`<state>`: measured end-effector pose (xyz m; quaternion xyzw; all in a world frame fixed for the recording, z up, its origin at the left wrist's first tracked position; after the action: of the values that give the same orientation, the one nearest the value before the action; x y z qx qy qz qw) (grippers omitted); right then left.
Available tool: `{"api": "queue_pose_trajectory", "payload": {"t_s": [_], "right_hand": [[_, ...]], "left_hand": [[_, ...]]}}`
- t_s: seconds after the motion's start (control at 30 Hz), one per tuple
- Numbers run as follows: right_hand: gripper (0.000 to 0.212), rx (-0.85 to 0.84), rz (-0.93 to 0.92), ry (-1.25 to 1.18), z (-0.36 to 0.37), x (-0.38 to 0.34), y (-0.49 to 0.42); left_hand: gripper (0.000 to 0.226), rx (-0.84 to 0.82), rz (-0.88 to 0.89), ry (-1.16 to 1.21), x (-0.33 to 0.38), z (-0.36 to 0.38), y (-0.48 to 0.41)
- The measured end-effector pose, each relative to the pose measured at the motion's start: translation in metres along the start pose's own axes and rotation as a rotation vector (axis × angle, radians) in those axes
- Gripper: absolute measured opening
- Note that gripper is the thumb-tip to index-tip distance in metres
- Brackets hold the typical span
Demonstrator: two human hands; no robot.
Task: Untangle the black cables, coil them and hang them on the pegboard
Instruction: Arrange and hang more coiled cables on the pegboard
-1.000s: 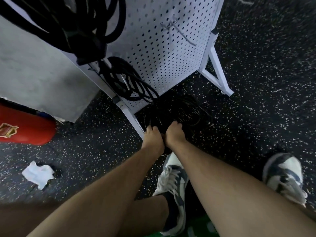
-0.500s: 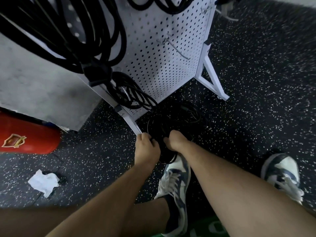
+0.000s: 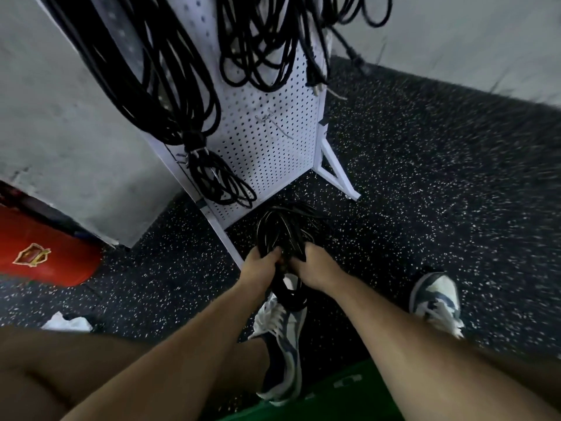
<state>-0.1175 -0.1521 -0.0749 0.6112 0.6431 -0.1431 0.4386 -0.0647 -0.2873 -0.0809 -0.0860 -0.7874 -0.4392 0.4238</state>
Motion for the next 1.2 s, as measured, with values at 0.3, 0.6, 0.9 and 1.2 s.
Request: {"api": "queue_pose_trajectory", "payload": {"t_s": [0.3,0.6,0.9,1.2], "right_hand": [[0.057,0.014,0.324,-0.193,-0.036,0.008,0.038],[0.045,-0.282,0.549,0.12,-0.057,0.05,0.085],[0.053,0.05,0.354,-0.043,-0.078,0.052,0.082],[0.03,0.265,0.012,-0.245,-0.114,-0.015,0.074]], "left_hand": [[0.011,-0.173,-0.017,-0.185,0.002,0.008,0.051],[0.02,-0.49,-0.323,-0.437,-0.04,0.037,0.113],[0.016,-0.279,-0.009,-0.245,-0.033,0.043,0.113],[0.024,-0.128,0.568,-0.358,0.055,0.025,0.121]]}}
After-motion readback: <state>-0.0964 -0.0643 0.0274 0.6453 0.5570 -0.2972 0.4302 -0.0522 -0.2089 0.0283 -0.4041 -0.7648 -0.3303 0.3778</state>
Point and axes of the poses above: each hand's wrist, its own y-axis away from the middle knuckle, its own z-axis out of the palm, x = y × z, the point moved 5 cm from there along -y, towards the middle knuckle, and after that the axes turned 13 degrees about x, right-handed, at the moved point
